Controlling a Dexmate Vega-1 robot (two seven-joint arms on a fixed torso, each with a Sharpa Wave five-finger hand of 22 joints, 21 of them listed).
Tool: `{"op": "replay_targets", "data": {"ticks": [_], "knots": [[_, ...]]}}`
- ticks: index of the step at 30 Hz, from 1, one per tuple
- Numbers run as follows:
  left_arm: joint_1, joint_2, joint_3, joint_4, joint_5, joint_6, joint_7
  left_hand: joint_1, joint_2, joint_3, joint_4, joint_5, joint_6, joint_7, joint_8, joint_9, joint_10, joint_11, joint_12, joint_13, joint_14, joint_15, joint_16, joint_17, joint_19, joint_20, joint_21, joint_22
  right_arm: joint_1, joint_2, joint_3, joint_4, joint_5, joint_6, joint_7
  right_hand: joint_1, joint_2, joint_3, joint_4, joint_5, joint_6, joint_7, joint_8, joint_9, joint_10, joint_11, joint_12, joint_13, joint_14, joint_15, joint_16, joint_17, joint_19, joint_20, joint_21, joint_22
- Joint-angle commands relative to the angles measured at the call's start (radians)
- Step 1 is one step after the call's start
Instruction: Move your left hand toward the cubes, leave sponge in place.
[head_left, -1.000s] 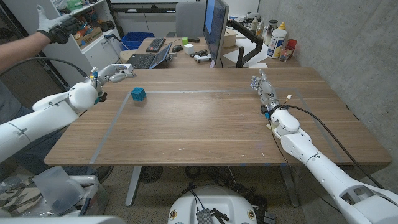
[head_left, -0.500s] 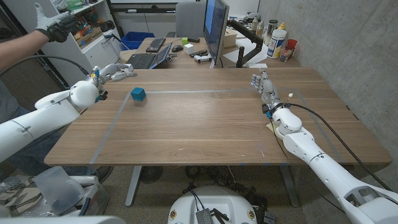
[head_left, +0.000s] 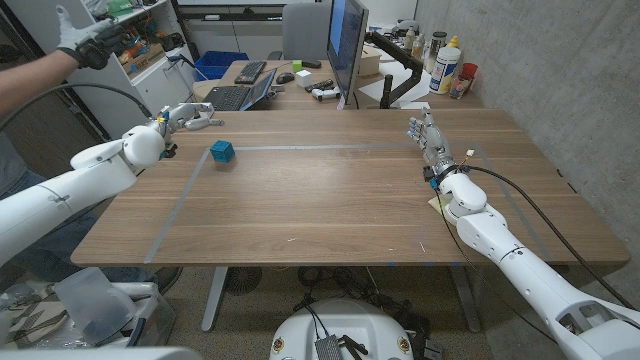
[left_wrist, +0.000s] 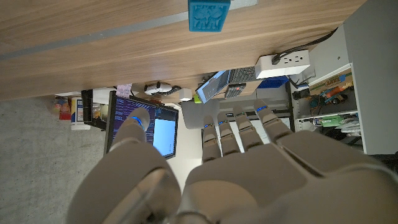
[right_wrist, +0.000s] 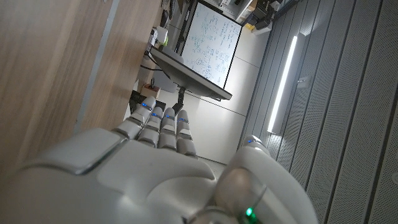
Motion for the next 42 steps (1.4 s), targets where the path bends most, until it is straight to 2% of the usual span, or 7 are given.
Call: {"op": "replay_targets", "data": {"ticks": [1,10,23,33,42], "knots": [[-0.106,-0.058,0.073,0.134,0.077,-0.059,-0.047,0.012,0.003,0.003,0.001,0.009,0.012,0.002,0.003,0.001,0.006,-0.001,0.009,0.005,0.010,-0.002,0.011,0.004,0.003,0.006,0.009,0.004,0.004,0.024,-0.011,0.029,-0.010,0.046,-0.016,0.008,0.002,-0.005,0.000,0.008,0.010,-0.005,-0.002,0.002,0.009,-0.003,-0.003,0.004,0.009,-0.001,0.001,0.005,0.007,-0.001,-0.002,0.003],[-0.174,-0.097,0.108,0.242,0.104,-0.116,-0.064,0.017,0.002,0.004,0.002,0.011,0.015,0.001,0.003,0.002,0.010,-0.004,0.011,0.006,0.014,-0.003,0.011,0.004,0.006,0.007,0.010,0.004,0.011,0.036,-0.024,0.037,-0.029,0.055,-0.045,0.008,0.003,-0.007,-0.001,0.008,0.012,-0.006,-0.002,0.002,0.010,-0.004,-0.003,0.004,0.010,0.000,0.001,0.005,0.008,-0.001,-0.005,0.003],[-0.245,-0.141,0.155,0.360,0.139,-0.175,-0.073,0.022,0.001,0.003,0.003,0.013,0.027,-0.003,0.006,0.002,0.014,-0.007,0.013,0.007,0.016,-0.004,0.011,0.004,0.006,0.007,0.010,0.004,0.010,0.047,-0.036,0.035,-0.050,0.072,-0.076,0.008,0.004,-0.011,-0.002,0.009,0.013,-0.006,-0.003,0.002,0.011,-0.002,-0.003,0.004,0.012,-0.001,0.001,0.005,0.010,0.000,-0.008,0.003],[-0.283,-0.177,0.193,0.426,0.165,-0.206,-0.078,0.027,-0.001,0.003,0.003,0.016,0.042,-0.006,0.010,0.003,0.022,-0.007,0.016,0.007,0.017,-0.005,0.010,0.005,0.007,0.007,0.011,0.004,-0.004,0.029,-0.041,-0.002,-0.058,0.063,-0.096,0.008,0.005,-0.014,-0.003,0.010,0.013,-0.006,-0.003,0.002,0.013,-0.003,-0.003,0.004,0.013,0.000,0.000,0.005,0.013,0.000,-0.010,0.003],[-0.330,-0.213,0.227,0.512,0.184,-0.252,-0.084,0.031,-0.002,0.003,0.004,0.018,0.050,-0.008,0.012,0.003,0.025,-0.010,0.017,0.008,0.023,-0.007,0.012,0.005,0.008,0.008,0.011,0.004,-0.007,0.023,-0.050,-0.014,-0.065,0.060,-0.111,0.008,0.006,-0.017,-0.003,0.010,0.014,-0.007,-0.003,0.002,0.015,-0.003,-0.003,0.005,0.015,0.001,0.000,0.005,0.014,0.000,-0.013,0.004]]}}
